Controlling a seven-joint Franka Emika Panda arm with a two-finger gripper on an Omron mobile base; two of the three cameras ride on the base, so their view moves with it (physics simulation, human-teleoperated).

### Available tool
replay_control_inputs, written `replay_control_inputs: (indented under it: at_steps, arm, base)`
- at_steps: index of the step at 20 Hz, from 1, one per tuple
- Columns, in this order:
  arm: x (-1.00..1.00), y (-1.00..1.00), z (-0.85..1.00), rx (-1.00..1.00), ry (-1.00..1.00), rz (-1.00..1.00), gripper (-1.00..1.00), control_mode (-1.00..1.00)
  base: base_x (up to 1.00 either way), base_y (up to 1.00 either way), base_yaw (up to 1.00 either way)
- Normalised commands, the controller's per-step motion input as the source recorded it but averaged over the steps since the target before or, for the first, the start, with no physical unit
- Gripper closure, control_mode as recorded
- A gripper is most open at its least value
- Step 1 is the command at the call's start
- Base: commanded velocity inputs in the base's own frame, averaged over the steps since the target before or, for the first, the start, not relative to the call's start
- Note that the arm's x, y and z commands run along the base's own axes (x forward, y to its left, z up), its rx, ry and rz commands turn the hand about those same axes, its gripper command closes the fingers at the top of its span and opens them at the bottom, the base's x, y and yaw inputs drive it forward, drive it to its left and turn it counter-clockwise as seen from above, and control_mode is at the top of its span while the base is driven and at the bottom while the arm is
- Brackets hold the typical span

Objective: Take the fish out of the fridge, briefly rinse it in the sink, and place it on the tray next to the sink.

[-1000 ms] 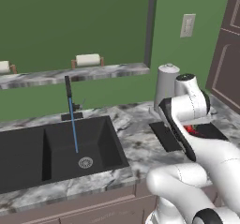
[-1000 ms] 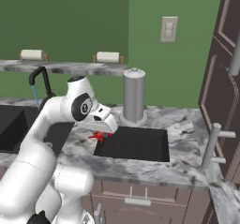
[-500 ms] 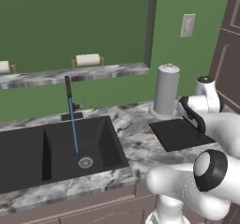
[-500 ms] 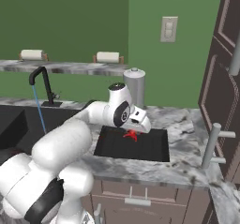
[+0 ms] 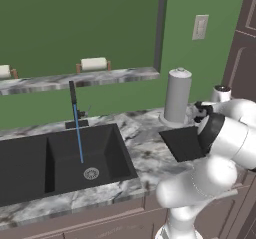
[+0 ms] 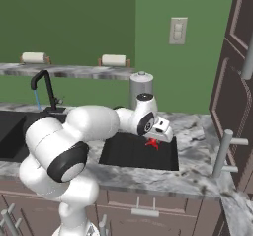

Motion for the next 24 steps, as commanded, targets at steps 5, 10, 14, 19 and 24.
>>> replay_control_inputs:
  at_steps: [5, 10, 14, 19, 24]
  arm:
    - [0.50, 0.17, -0.28, 0.08, 0.00, 0.00, -1.00, -1.00]
    - [0.04, 0.09, -0.12, 0.07, 0.03, 0.00, -1.00, -1.00]
    - [0.00, 0.01, 0.08, 0.02, 0.01, 0.00, -1.00, -1.00]
    - [-0.72, 0.32, 0.57, 0.00, -0.07, 0.00, -1.00, -1.00]
    - [-1.00, 0.78, 0.43, -0.05, -0.20, 0.02, -1.00, -1.00]
  base:
    - [0.00, 0.00, 0.00]
    - [0.00, 0.00, 0.00]
    - [0.00, 0.00, 0.00]
    - [0.00, 0.00, 0.00]
    - [0.00, 0.00, 0.00]
